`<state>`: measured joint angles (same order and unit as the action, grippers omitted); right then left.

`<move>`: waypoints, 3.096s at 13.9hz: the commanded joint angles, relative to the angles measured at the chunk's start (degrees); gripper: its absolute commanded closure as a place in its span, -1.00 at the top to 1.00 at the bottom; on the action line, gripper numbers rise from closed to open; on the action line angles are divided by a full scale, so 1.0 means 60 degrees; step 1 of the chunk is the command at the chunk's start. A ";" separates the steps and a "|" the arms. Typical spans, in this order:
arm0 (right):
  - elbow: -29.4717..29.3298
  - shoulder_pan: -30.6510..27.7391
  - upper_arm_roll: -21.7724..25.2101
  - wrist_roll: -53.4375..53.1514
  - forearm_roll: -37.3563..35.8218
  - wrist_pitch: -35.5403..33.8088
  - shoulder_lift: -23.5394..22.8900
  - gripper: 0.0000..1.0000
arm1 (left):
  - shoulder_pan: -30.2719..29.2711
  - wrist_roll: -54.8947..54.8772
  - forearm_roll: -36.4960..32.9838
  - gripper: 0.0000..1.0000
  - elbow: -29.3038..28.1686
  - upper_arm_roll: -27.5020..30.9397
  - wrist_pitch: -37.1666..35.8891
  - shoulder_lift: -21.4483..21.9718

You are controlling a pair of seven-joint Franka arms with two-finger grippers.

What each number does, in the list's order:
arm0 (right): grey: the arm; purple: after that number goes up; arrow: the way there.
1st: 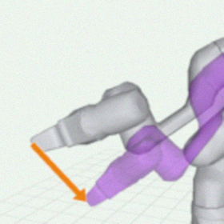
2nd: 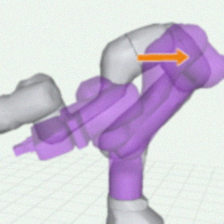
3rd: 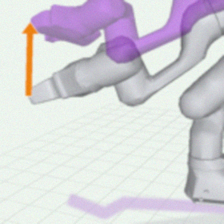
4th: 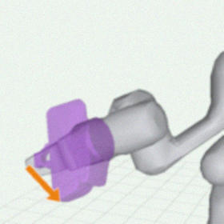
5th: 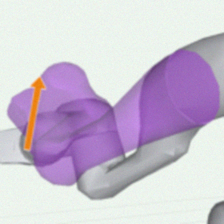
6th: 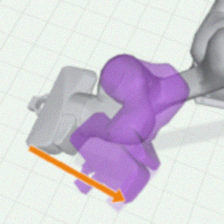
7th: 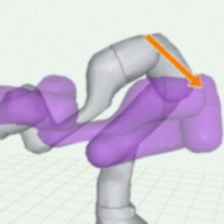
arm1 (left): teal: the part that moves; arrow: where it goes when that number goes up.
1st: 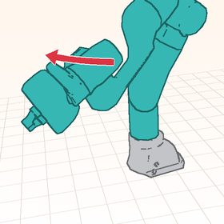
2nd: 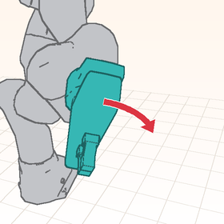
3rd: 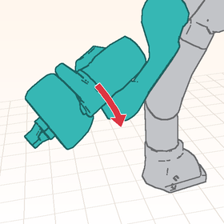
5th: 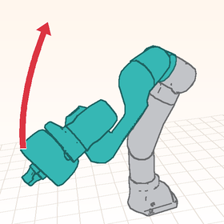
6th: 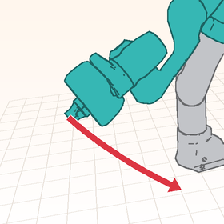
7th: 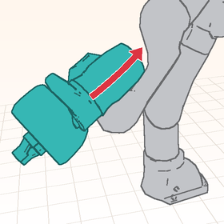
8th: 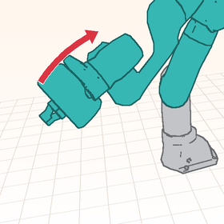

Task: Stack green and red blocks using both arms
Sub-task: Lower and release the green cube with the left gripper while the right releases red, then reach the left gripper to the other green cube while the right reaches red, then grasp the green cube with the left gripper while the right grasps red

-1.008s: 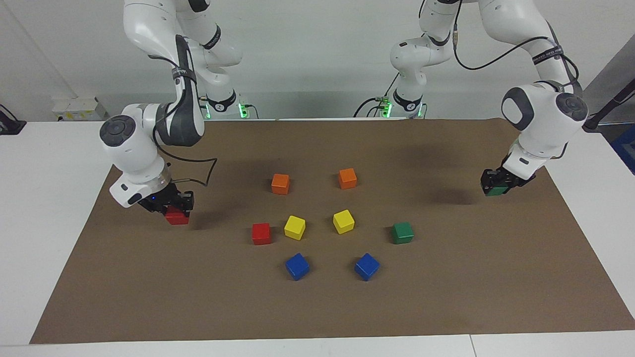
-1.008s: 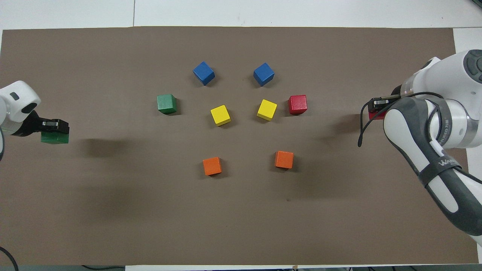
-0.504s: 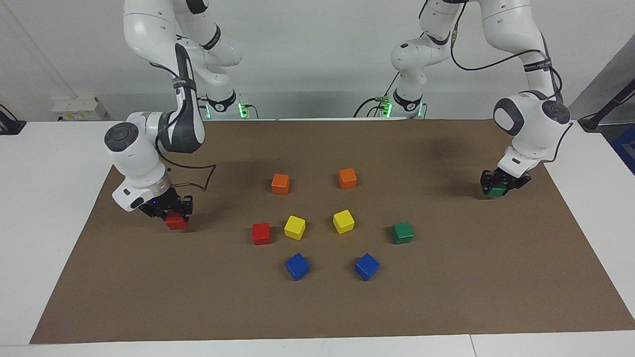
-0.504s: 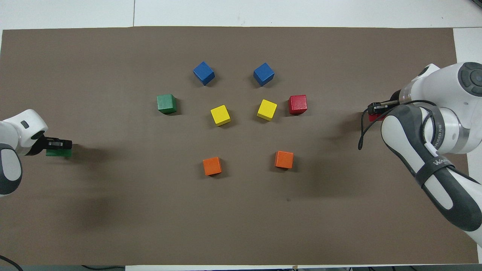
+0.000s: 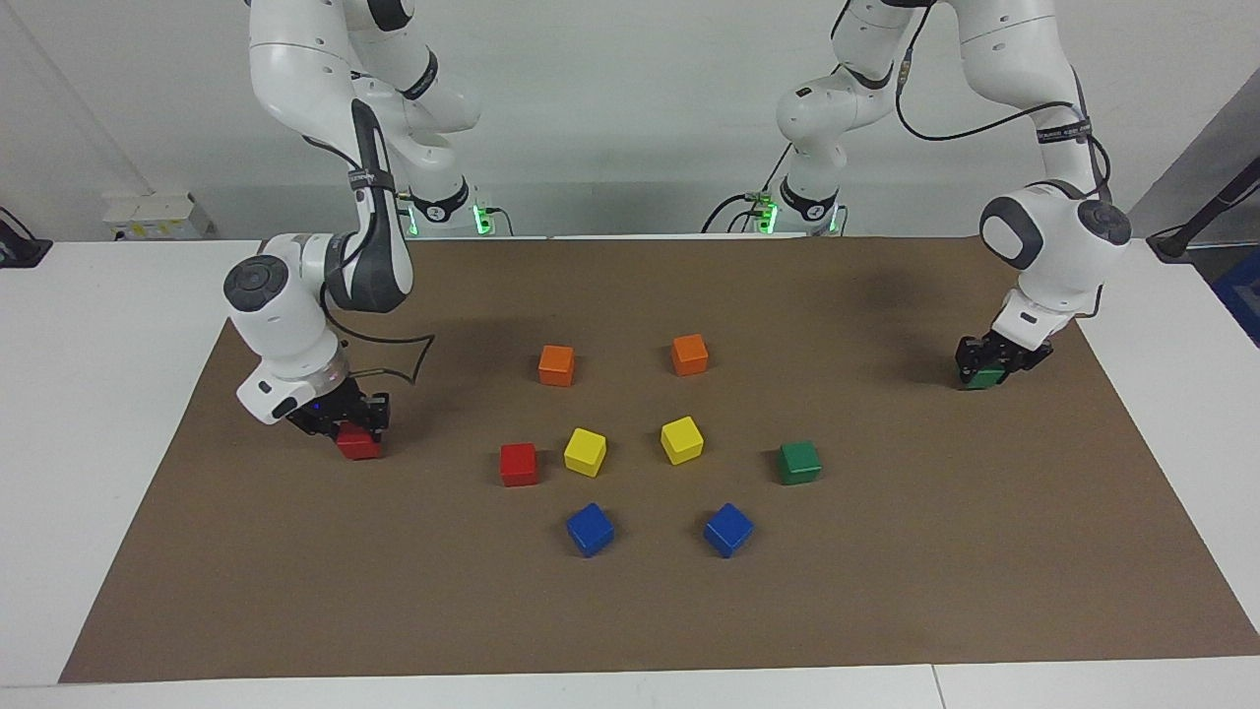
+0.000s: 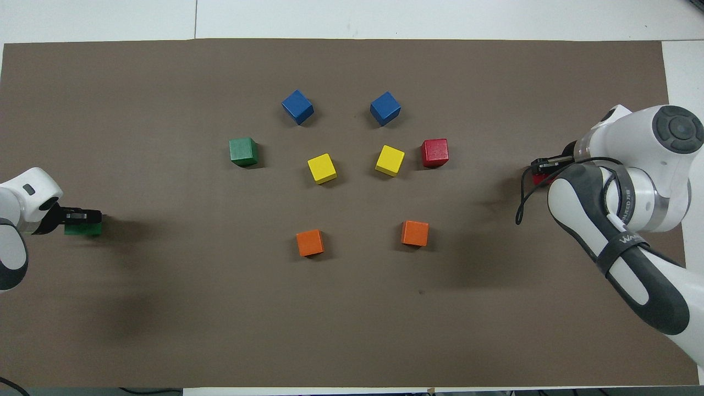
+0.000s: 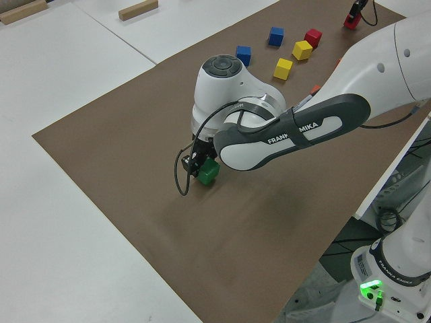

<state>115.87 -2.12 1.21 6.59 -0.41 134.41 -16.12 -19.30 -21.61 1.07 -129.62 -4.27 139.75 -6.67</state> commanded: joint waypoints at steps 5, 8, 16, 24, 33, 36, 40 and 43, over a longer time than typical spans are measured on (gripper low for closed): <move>0.0098 -0.0087 -0.0084 0.0191 0.0011 0.0274 -0.0068 0.99 | -0.0007 -0.0163 0.0276 -1.00 -0.0310 -0.0079 0.0599 -0.0104; 0.0011 -0.0218 -0.0084 0.0234 0.0011 0.0084 -0.0024 1.00 | 0.0008 -0.0222 0.0276 -1.00 -0.0310 -0.0079 0.0688 -0.0236; -0.4156 0.0541 -0.0157 -0.1036 -0.0136 -0.5331 0.0126 1.00 | 0.0271 -0.0779 0.0276 1.00 0.2028 -0.0094 -0.1739 -0.0382; -0.6491 0.2534 -0.0274 -0.3909 -0.0473 -0.5557 -0.1485 0.96 | 0.3418 0.4844 0.0276 1.00 0.4433 -0.0079 -0.2900 -0.1143; -0.6173 0.2858 -0.0377 -0.4409 -0.0019 -0.3712 -0.2206 0.96 | 0.5413 0.6925 -0.0646 1.00 0.5374 -0.0064 -0.2346 -0.2798; -0.5194 0.2843 -0.0391 -0.4351 -0.0004 -0.2936 -0.2076 0.97 | 0.5662 0.6986 -0.0923 1.00 0.5432 -0.0064 -0.2038 -0.3253; -0.4152 0.3034 -0.0406 -0.4380 0.0010 -0.1939 -0.1928 0.98 | 0.5618 0.6927 -0.1277 1.00 0.5374 -0.0079 -0.1775 -0.3356; -0.3873 0.3063 -0.0406 -0.4380 -0.0004 -0.1836 -0.1870 0.98 | 0.5691 0.6941 -0.1276 1.00 0.5256 -0.0094 -0.1423 -0.3546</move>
<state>89.21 16.38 -1.06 -18.93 -1.21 122.01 -29.60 13.60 19.12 -5.24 -98.76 -5.61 129.46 -26.20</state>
